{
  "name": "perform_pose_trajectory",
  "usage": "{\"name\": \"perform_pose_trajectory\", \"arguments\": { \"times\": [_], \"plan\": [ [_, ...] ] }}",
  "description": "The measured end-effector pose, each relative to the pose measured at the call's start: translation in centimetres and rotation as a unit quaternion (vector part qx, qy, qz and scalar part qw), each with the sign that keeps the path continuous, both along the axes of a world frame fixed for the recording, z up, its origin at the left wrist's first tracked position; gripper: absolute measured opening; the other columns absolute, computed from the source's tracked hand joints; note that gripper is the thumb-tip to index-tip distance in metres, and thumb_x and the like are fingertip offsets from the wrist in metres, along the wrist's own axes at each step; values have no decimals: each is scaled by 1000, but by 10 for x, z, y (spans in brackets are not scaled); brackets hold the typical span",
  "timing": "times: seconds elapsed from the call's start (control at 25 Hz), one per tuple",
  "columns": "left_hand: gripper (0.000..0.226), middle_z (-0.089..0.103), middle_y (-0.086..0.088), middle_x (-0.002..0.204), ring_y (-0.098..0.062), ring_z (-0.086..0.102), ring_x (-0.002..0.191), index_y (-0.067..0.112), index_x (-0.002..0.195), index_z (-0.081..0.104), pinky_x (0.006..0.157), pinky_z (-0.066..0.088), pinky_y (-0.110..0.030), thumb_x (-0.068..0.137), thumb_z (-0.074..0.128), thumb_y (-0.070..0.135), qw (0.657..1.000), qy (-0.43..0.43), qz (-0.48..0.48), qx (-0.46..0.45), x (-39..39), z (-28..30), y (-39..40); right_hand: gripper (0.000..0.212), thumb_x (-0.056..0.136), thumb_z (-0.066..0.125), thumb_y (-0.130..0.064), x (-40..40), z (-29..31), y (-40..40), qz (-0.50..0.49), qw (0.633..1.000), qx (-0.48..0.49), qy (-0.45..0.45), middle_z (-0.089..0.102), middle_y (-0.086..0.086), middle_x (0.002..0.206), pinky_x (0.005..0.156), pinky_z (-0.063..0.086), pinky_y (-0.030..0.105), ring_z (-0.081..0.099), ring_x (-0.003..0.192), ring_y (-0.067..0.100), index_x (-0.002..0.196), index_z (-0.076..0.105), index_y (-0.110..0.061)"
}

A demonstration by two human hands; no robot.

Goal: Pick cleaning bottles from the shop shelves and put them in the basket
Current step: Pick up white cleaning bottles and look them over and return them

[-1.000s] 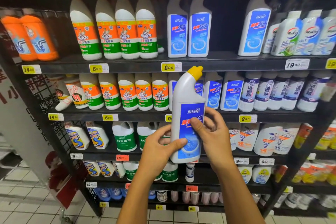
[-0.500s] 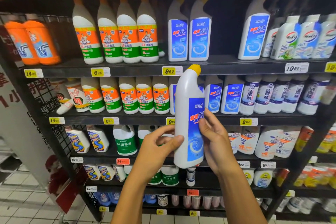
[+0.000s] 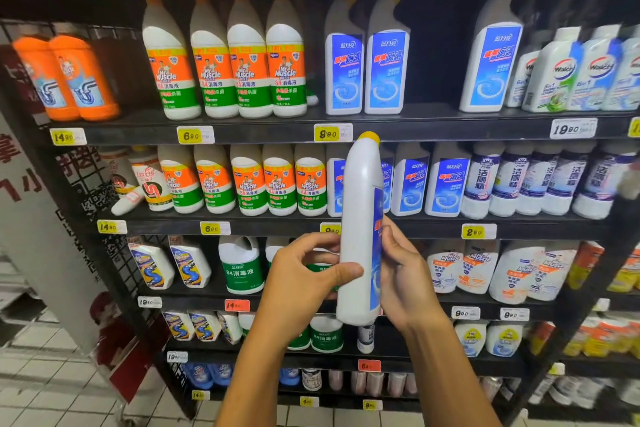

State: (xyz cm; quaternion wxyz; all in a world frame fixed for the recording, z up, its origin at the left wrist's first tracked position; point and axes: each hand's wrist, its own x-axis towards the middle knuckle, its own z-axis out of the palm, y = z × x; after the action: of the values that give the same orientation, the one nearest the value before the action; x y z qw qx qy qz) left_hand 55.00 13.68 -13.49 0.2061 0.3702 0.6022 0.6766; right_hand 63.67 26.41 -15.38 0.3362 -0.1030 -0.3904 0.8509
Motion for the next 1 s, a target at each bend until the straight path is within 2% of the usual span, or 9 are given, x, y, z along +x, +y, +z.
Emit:
{"name": "perform_pose_trajectory", "arguments": {
  "times": [0.16, 0.24, 0.32, 0.4, 0.48, 0.64, 0.8, 1.0],
  "plan": [
    [47, 73, 17, 104, -2, 68, 100, 57, 100, 68, 72, 59, -23, 75, 82, 21, 998, 38, -46, 3, 4, -1, 1, 44, 92, 56, -20, 1, 7, -1, -69, 997, 22, -8, 66, 16, 129, 100, 51, 53, 64, 118, 33, 135, 55, -9],
    [54, 72, 19, 109, -3, 66, 104, 60, 111, 59, 77, 59, -25, 75, 79, 26, 996, 57, -66, -4, 8, -6, 6, 48, 89, 62, -21, 2, 13, -3, -107, 993, 42, -5, 69, 10, 125, 93, 56, 49, 67, 113, 29, 135, 54, -10],
    [54, 72, 13, 112, -10, 67, 106, 48, 122, 58, 79, 59, -27, 76, 76, 25, 998, 46, -48, 9, 11, -9, 11, 48, 83, 66, -20, 4, 18, -4, -122, 990, 76, -2, 73, 5, 119, 84, 61, 42, 71, 105, 23, 130, 57, -15],
    [58, 71, 4, 118, -18, 67, 111, 30, 130, 57, 83, 59, -32, 77, 78, 20, 998, -7, -54, 33, 9, -13, 13, 43, 80, 69, -21, 8, 20, -2, -120, 987, 104, -3, 75, 3, 112, 76, 61, 34, 73, 99, 19, 122, 61, -22],
    [59, 71, -1, 121, -22, 67, 114, 22, 132, 55, 85, 59, -36, 79, 79, 15, 995, -49, -69, 48, 4, -17, 11, 38, 83, 67, -27, 13, 21, 1, -101, 988, 112, -11, 75, 4, 110, 72, 60, 30, 73, 98, 18, 121, 62, -25],
    [48, 71, -3, 121, -23, 67, 113, 22, 128, 57, 83, 59, -31, 82, 70, 14, 988, -101, -104, 59, 0, -23, 8, 37, 89, 62, -33, 20, 19, 2, -48, 990, 128, -38, 72, 11, 118, 84, 60, 37, 70, 108, 26, 122, 64, -17],
    [46, 68, -6, 126, -25, 65, 117, 20, 133, 54, 92, 57, -39, 89, 67, 19, 983, -120, -126, 58, 1, -28, 13, 39, 83, 73, -29, 21, 23, -5, -73, 987, 139, -24, 73, 17, 112, 81, 61, 43, 72, 100, 32, 117, 68, -10],
    [45, 71, 1, 122, -20, 69, 109, 25, 133, 53, 74, 59, -30, 89, 59, 31, 979, -148, -123, 61, 9, -33, 21, 33, 79, 75, -24, 14, 28, -12, -157, 975, 152, -29, 77, 8, 104, 73, 62, 35, 75, 93, 26, 112, 73, -17]
  ]
}}
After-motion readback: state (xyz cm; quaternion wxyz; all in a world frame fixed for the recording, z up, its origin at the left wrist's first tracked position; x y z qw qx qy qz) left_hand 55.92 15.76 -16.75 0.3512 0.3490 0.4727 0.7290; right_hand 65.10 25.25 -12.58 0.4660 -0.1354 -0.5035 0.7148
